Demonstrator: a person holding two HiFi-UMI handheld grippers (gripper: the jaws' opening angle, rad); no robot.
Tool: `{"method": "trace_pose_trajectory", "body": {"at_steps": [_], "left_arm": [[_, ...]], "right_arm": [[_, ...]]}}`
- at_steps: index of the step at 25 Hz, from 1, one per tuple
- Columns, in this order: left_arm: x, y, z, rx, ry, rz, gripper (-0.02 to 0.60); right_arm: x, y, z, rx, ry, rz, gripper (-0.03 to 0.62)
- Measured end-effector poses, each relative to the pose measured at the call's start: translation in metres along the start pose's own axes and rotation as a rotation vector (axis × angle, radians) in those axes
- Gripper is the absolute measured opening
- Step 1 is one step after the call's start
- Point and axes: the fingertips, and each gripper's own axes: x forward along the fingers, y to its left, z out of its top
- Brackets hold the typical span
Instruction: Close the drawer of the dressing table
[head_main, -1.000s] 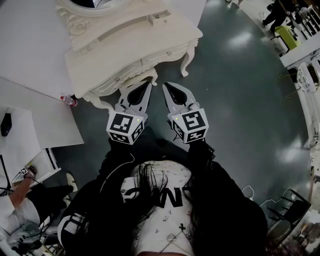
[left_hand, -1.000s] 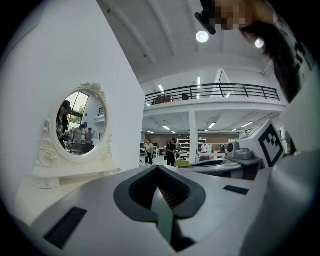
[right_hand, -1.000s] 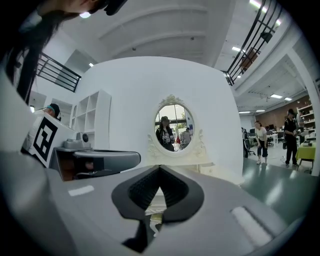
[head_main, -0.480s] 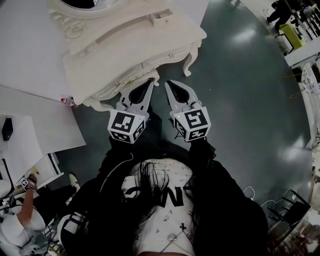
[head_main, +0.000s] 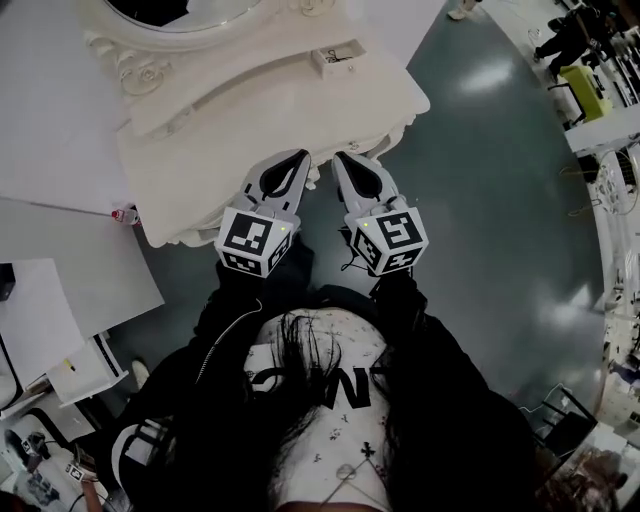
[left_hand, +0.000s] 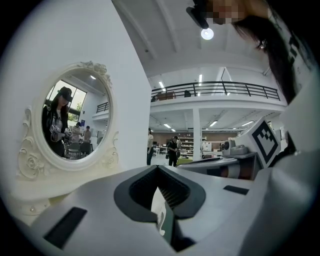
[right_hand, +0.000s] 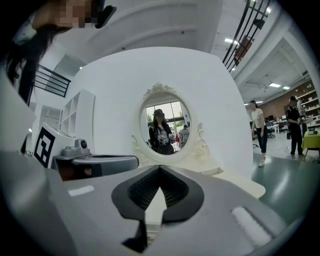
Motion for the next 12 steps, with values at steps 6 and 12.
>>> {"method": "trace_pose_trajectory", "body": {"at_steps": [6,12], "left_arm": [[0.039,0.045,0.01,0.006,-0.001,-0.047,0.0],[0.072,0.084,0.011,-0.002,0.007,-0.056,0.0]], "right_arm": [[0.057,-0.022,0.012,-0.013,0.013,-0.027,0.008],[0.089,-0.046,0.013,-0.033,0.036,-0.08,0.008]]}}
